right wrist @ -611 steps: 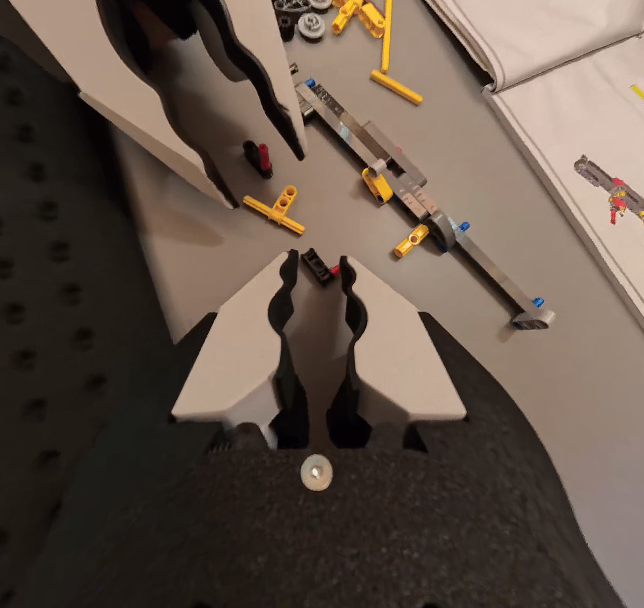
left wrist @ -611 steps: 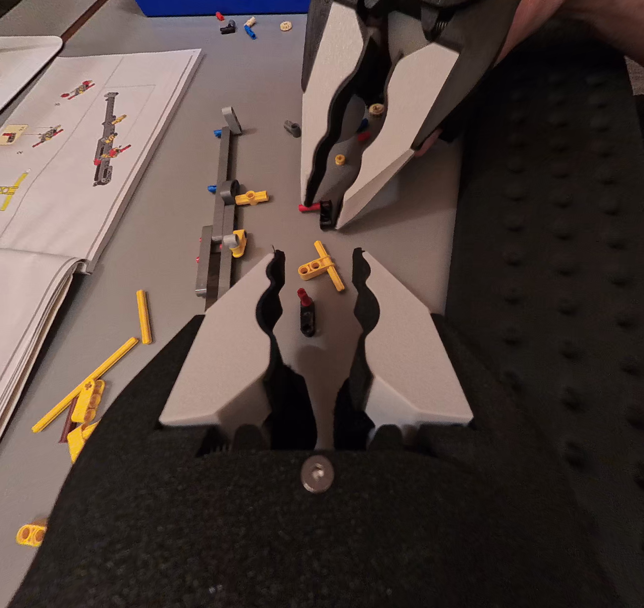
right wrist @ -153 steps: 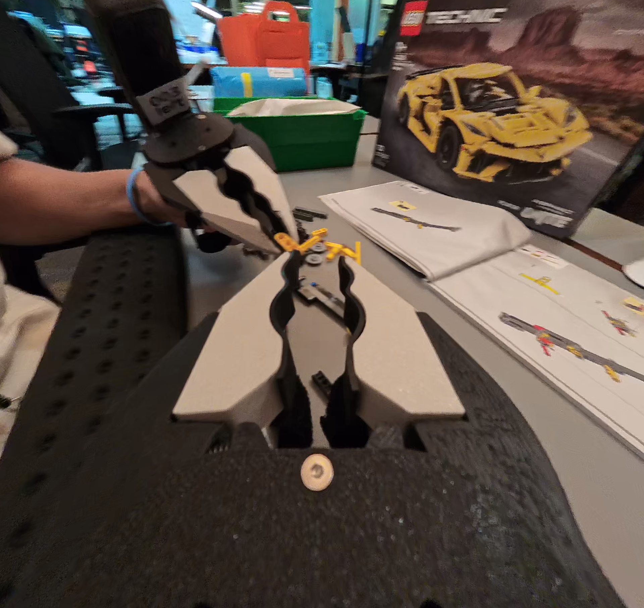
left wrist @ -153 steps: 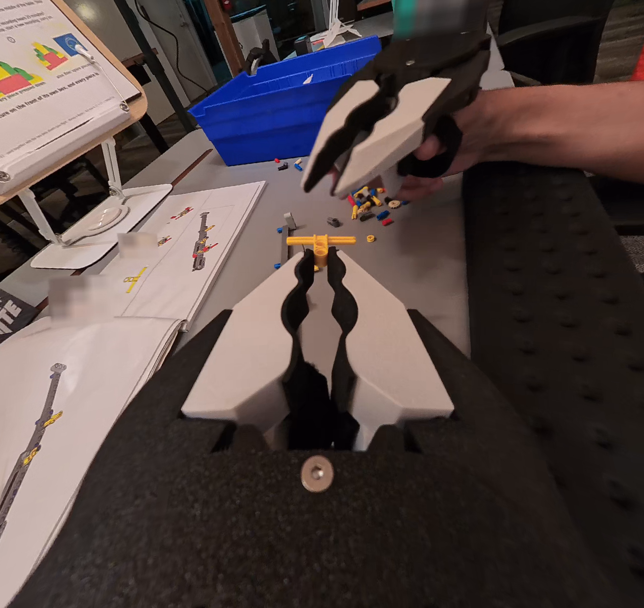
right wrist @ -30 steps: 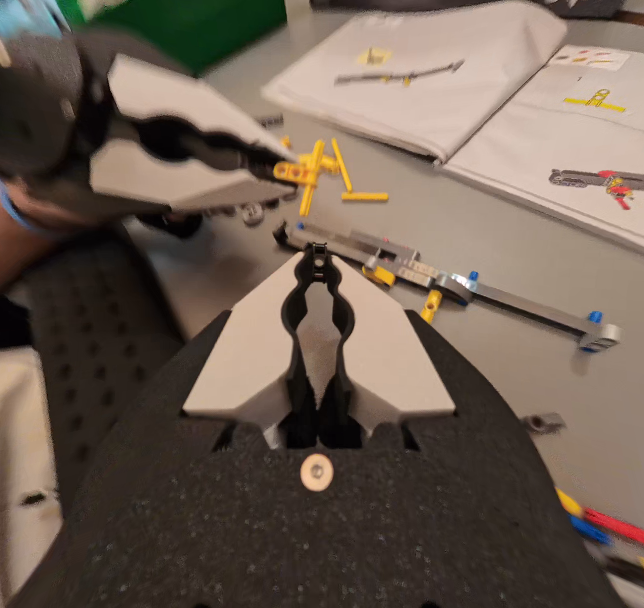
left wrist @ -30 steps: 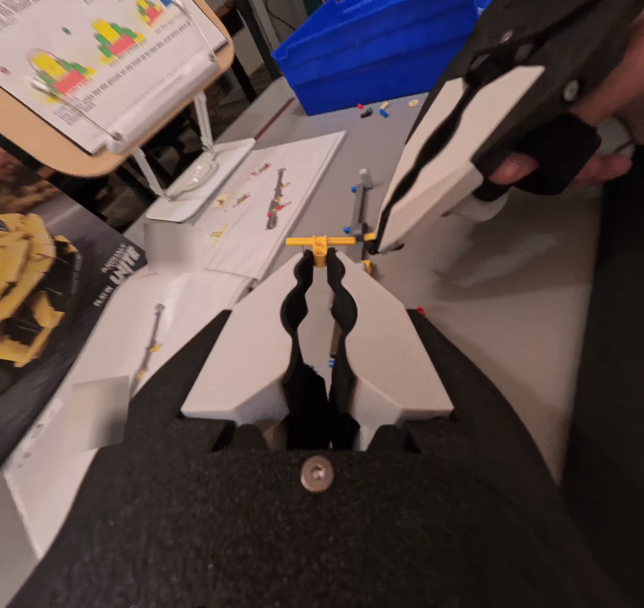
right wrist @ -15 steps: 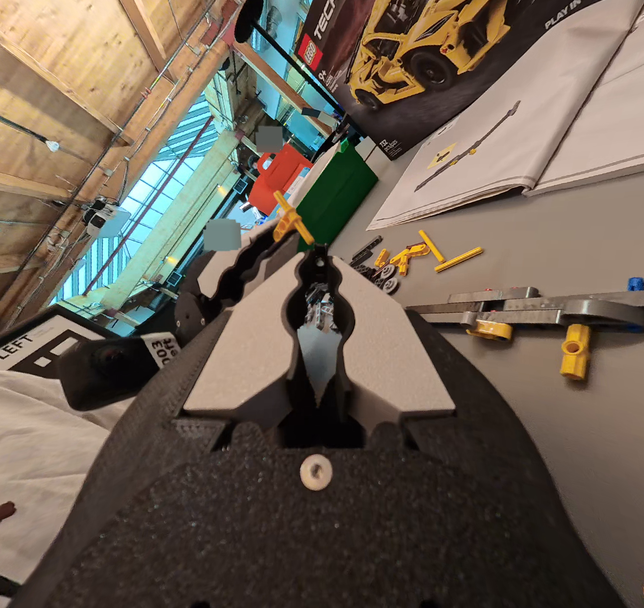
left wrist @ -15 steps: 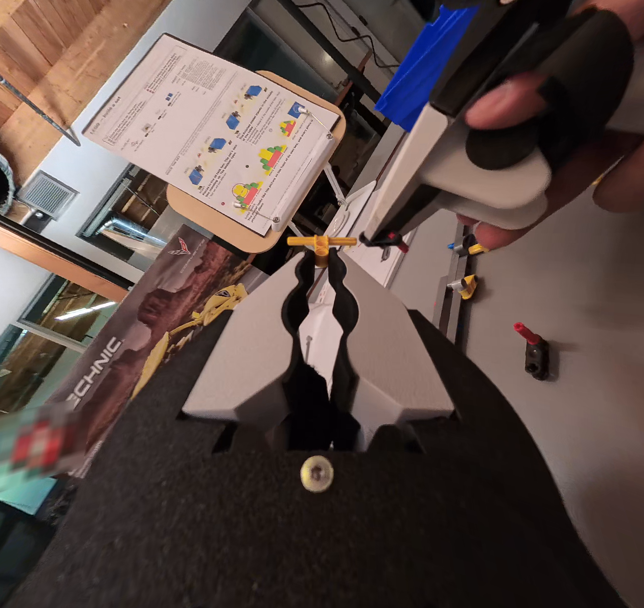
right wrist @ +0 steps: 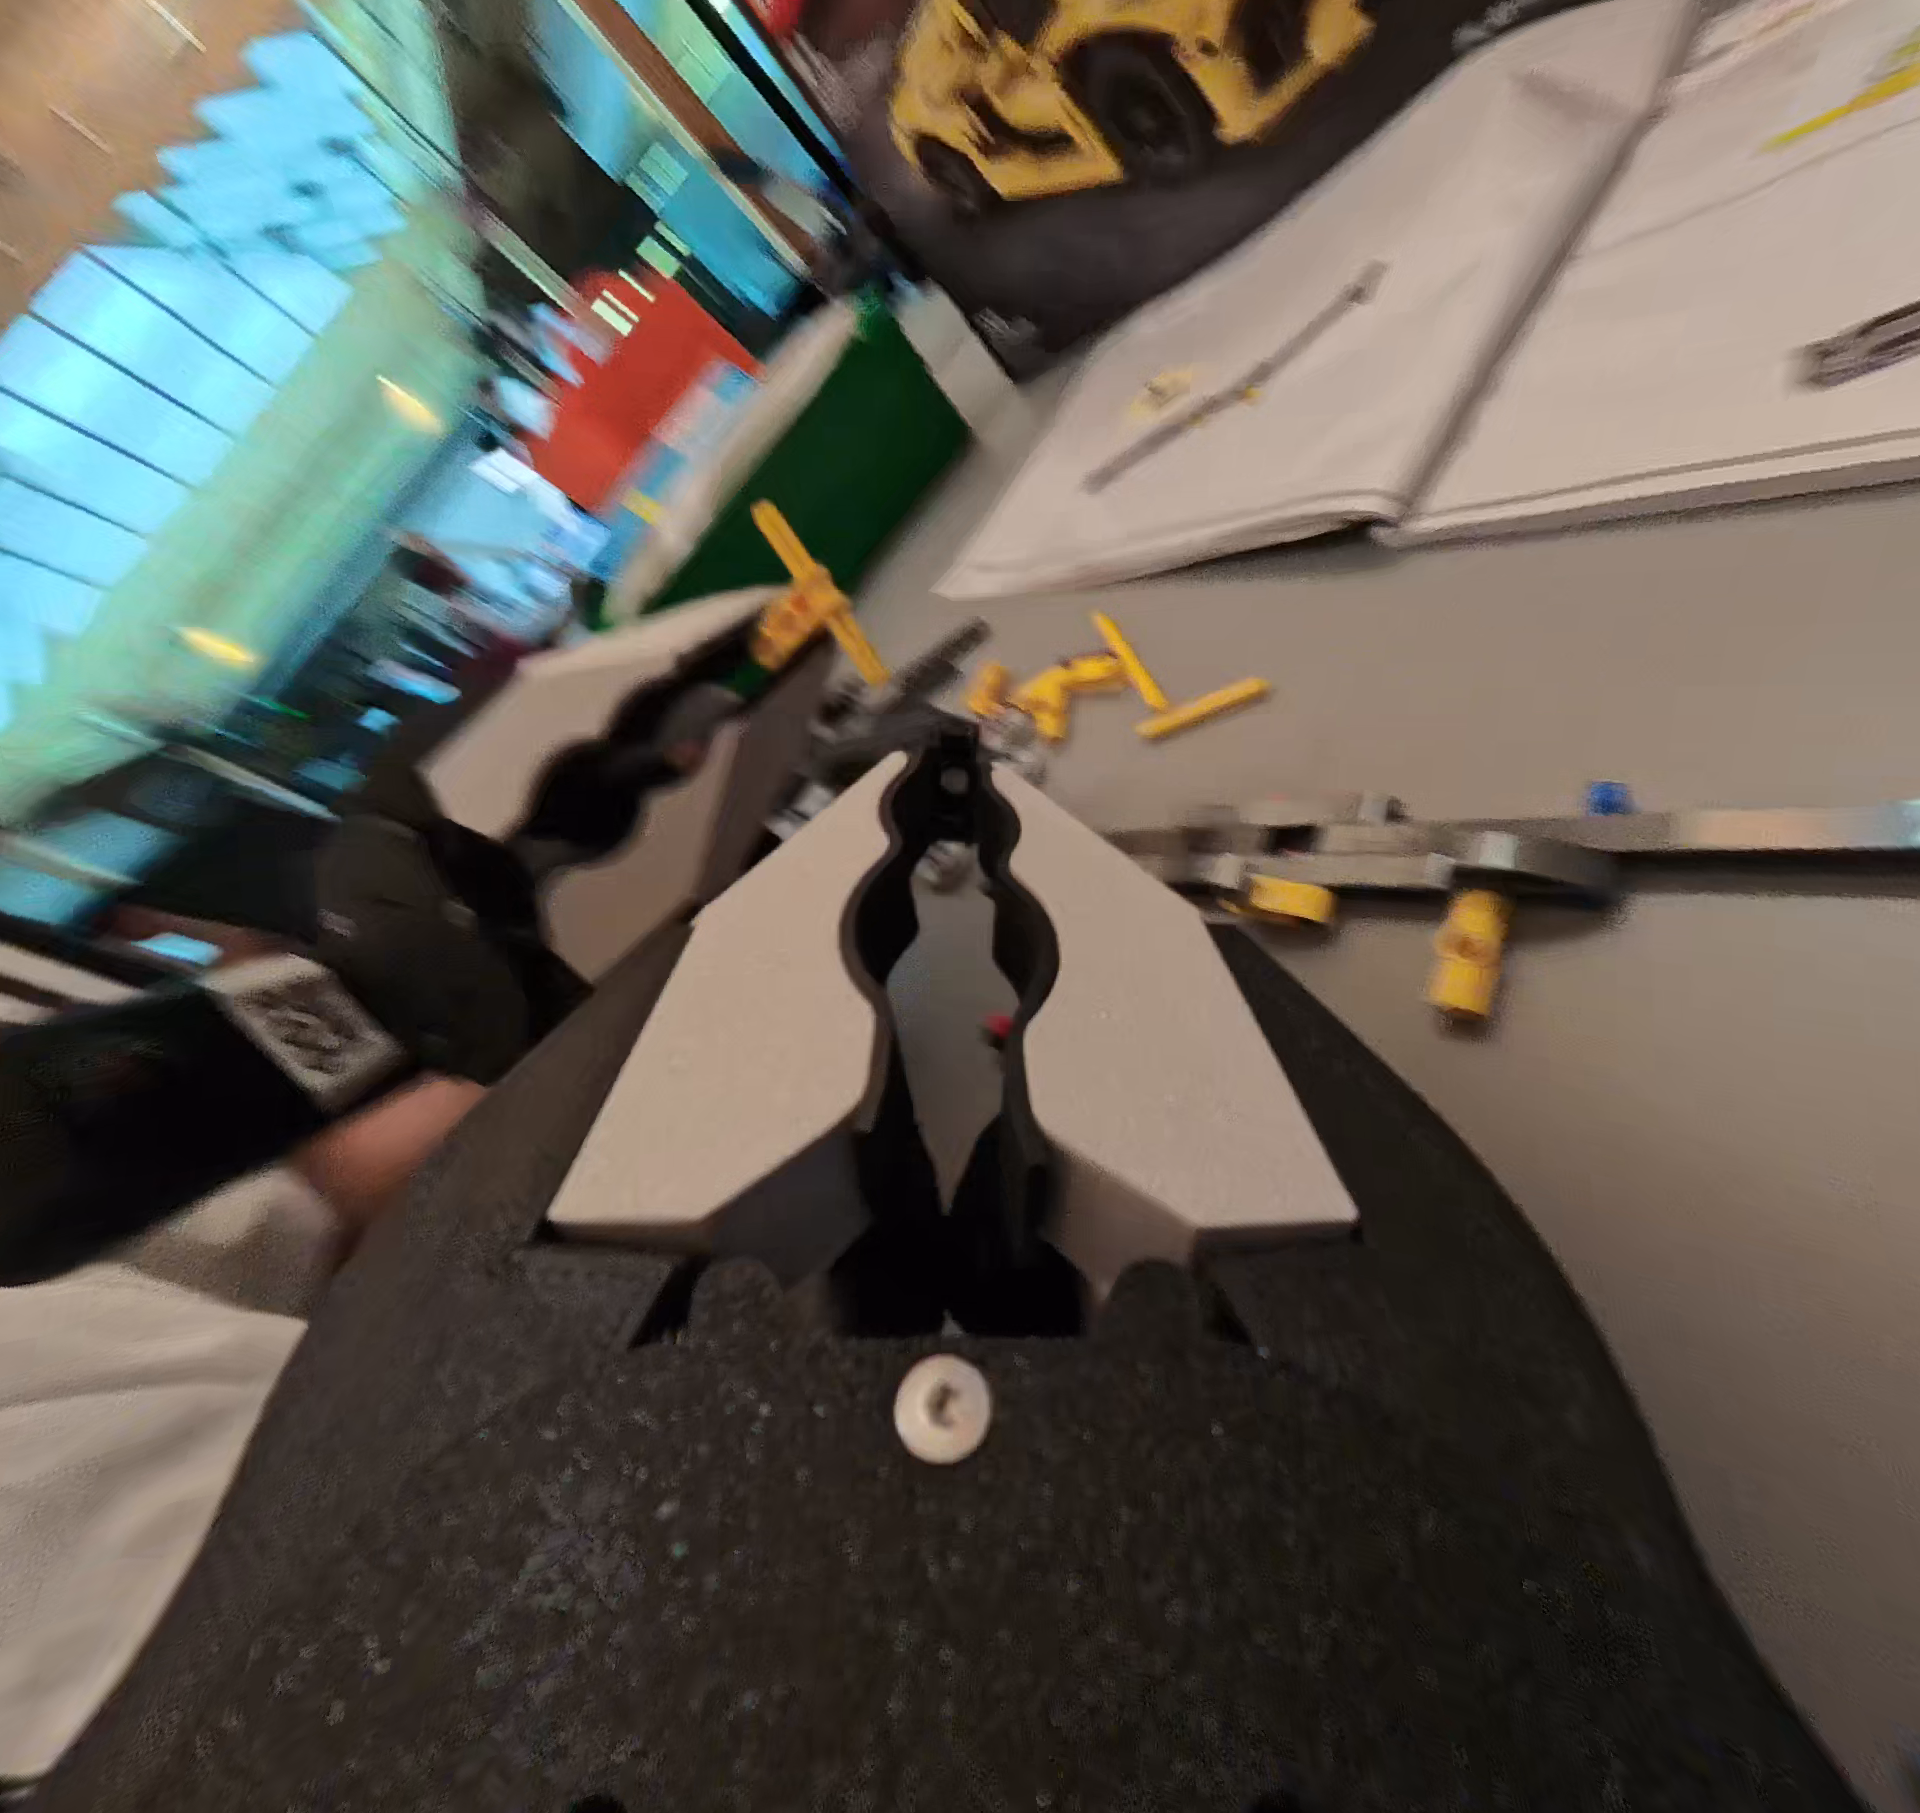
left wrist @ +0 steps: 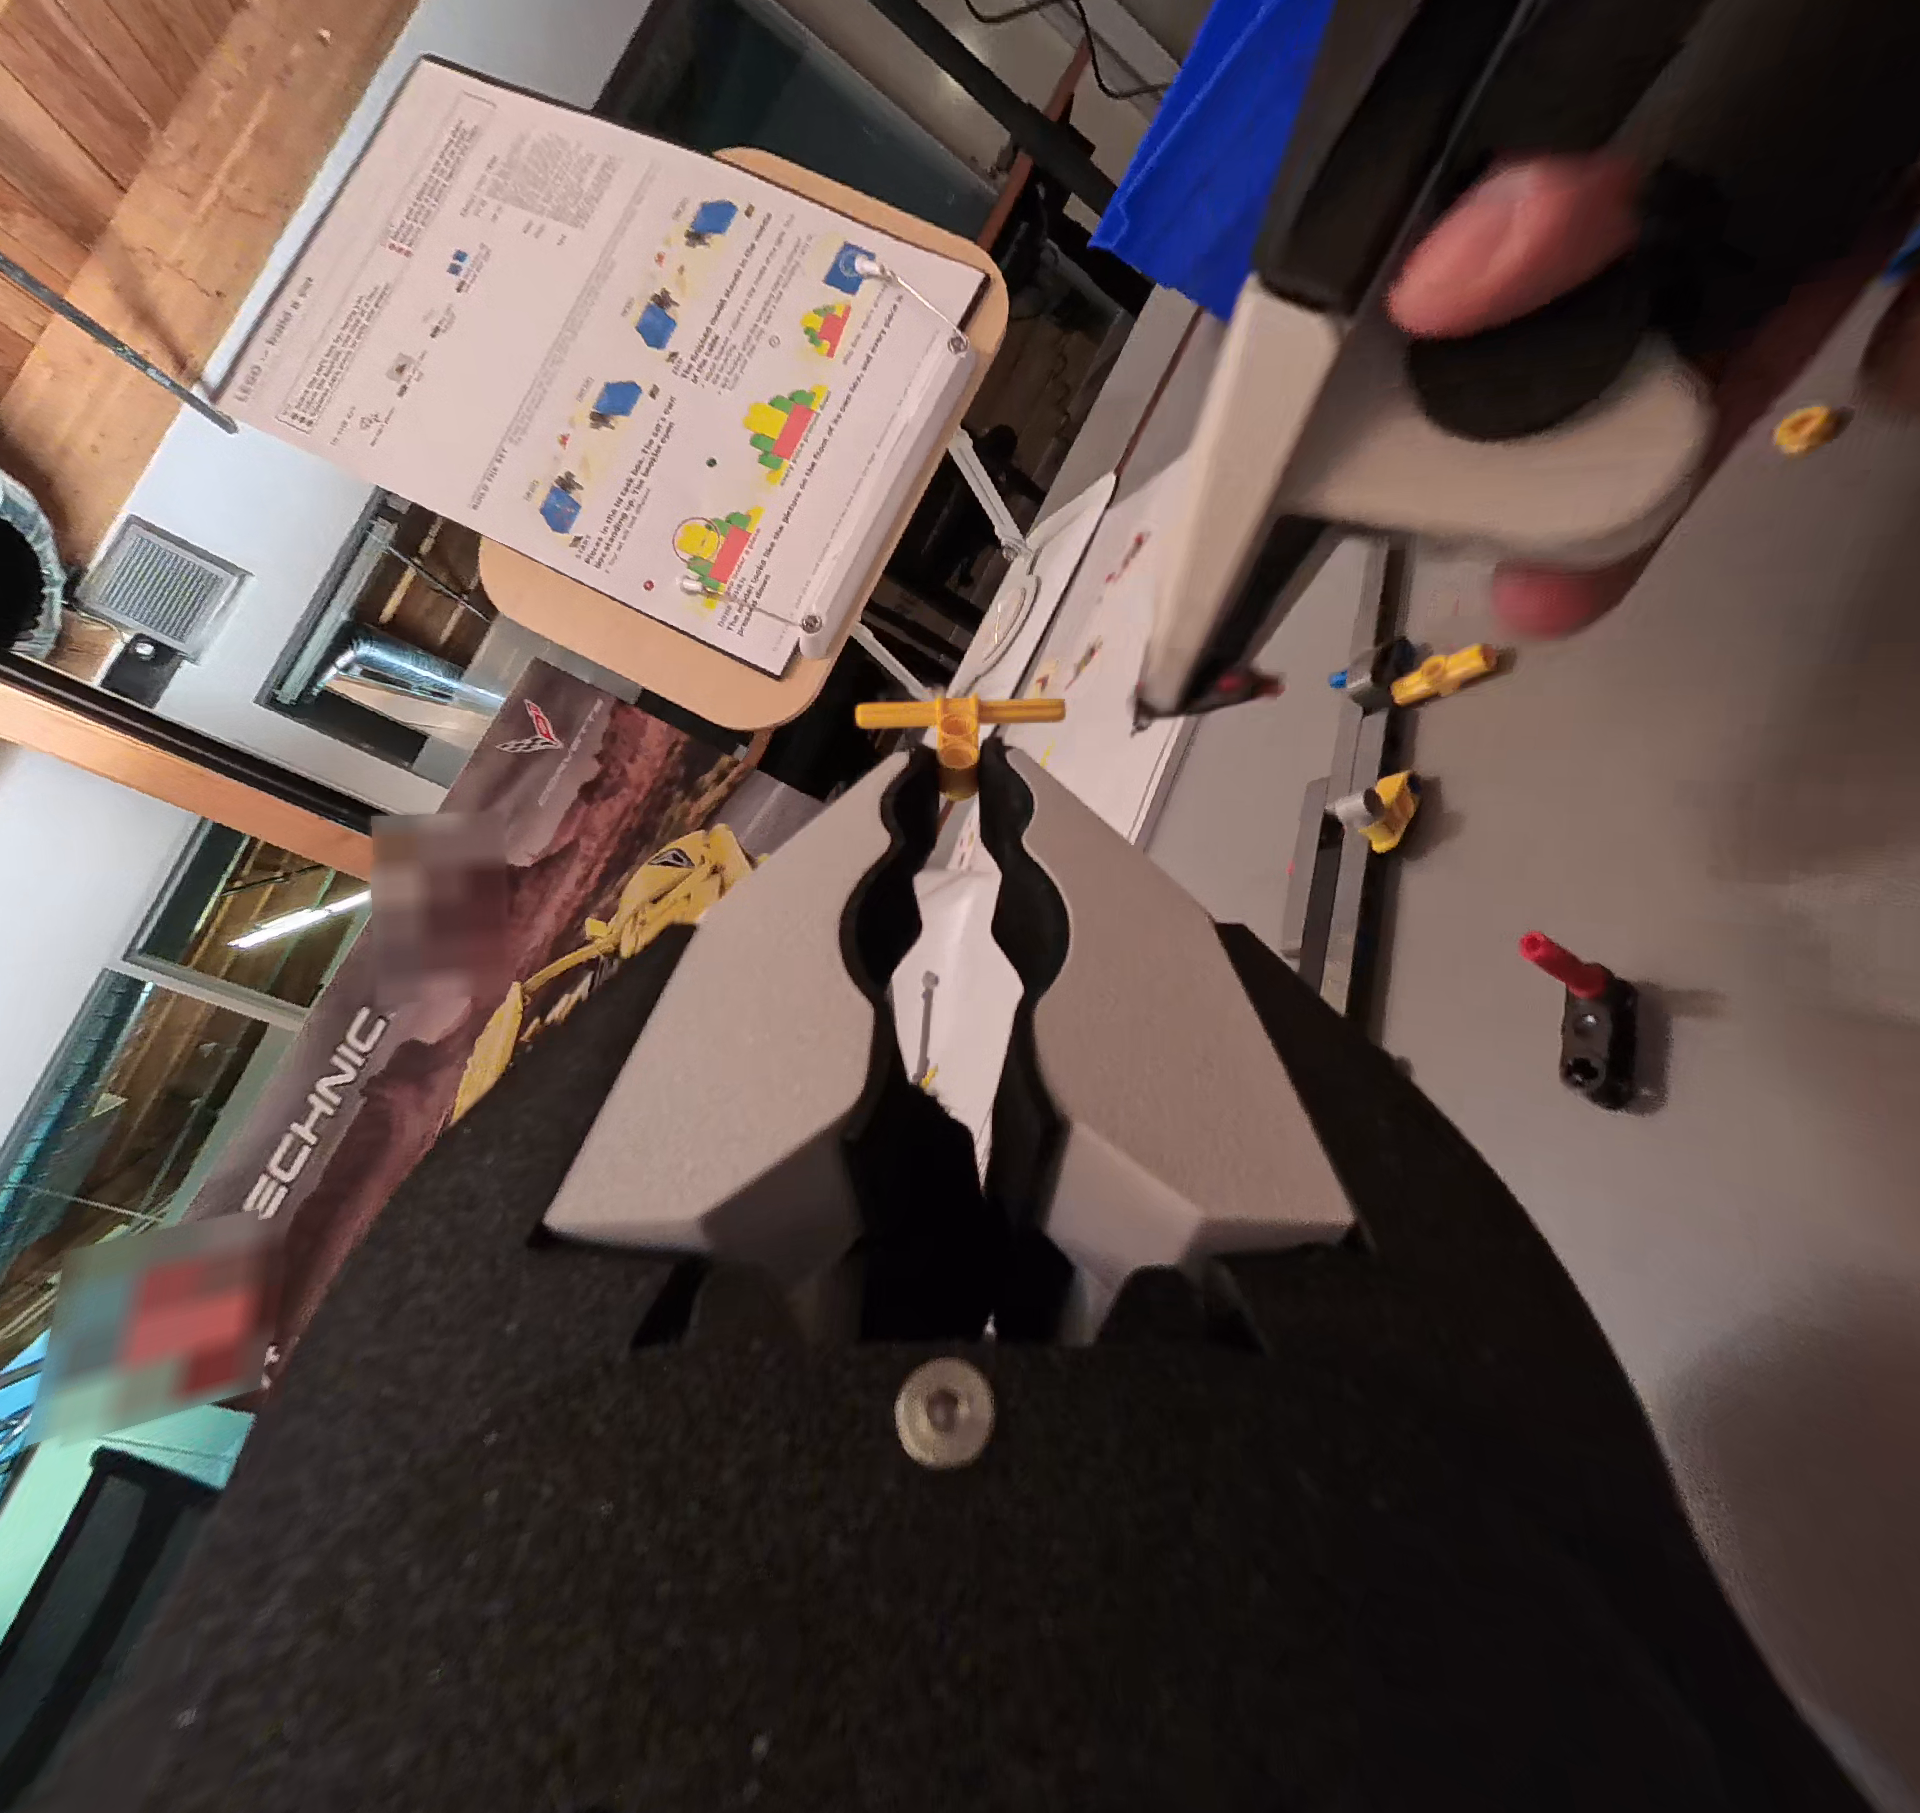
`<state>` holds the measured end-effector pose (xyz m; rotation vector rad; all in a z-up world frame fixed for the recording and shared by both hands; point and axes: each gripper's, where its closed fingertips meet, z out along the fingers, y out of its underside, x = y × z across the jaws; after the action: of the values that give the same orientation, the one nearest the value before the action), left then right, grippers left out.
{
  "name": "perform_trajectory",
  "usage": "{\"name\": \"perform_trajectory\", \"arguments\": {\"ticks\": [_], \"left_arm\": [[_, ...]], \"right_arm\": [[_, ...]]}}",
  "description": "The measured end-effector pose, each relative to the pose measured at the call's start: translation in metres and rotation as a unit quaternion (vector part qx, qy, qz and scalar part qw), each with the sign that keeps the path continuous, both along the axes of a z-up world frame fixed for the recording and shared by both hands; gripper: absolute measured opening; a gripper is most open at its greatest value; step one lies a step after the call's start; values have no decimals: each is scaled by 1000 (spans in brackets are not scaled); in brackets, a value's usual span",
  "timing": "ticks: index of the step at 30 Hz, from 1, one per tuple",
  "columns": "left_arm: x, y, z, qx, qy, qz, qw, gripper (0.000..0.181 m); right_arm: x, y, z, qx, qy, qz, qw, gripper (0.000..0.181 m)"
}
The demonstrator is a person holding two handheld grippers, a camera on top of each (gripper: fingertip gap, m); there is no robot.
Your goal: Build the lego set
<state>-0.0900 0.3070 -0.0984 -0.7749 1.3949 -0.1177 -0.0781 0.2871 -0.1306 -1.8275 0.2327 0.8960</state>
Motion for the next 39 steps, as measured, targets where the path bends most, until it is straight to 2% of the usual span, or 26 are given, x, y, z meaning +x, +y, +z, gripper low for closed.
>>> {"name": "perform_trajectory", "arguments": {"ticks": [2, 4, 6, 8, 13, 16, 19, 23, 25, 30, 34, 37, 39], "left_arm": [[0, 5, -10, -26, 20, 4, 999, 6], [0, 9, -13, -53, 24, 3, 998, 6], [1, 10, -19, -79, 33, 1, 996, 6], [1, 10, -19, -78, 35, 1, 996, 6], [0, 7, -23, -63, 45, -1, 997, 6], [0, 8, -25, -72, 51, -3, 996, 6], [-1, 8, -26, -76, 50, -5, 996, 6], [0, 7, -28, -77, 56, -9, 995, 6], [1, 5, -31, -77, 63, -12, 995, 6], [1, 2, -40, -88, 85, -20, 992, 6], [-8, 4, -46, -131, 99, -17, 986, 6], [-25, -7, -63, -249, 137, -31, 958, 6], [-31, -20, -56, -315, 108, -48, 942, 6]], "right_arm": [[18, -11, -28, -93, -162, -13, 982, 6], [40, -31, -57, -196, -302, -19, 933, 6], [46, -45, -68, -242, -355, -23, 903, 6], [40, -53, -77, -264, -364, -10, 893, 7], [38, -55, -83, -259, -350, -28, 900, 8], [32, -57, -81, -252, -335, -15, 908, 26], [31, -63, -70, -222, -335, 13, 915, 27], [38, -72, -84, -220, -415, 54, 881, 30], [37, -68, -82, -199, -446, 58, 870, 24], [30, -65, -75, -180, -431, 76, 881, 24], [32, -68, -69, -172, -425, 85, 885, 24], [34, -69, -63, -154, -420, 89, 890, 23], [31, -68, -59, -147, -384, 103, 906, 24]]}}
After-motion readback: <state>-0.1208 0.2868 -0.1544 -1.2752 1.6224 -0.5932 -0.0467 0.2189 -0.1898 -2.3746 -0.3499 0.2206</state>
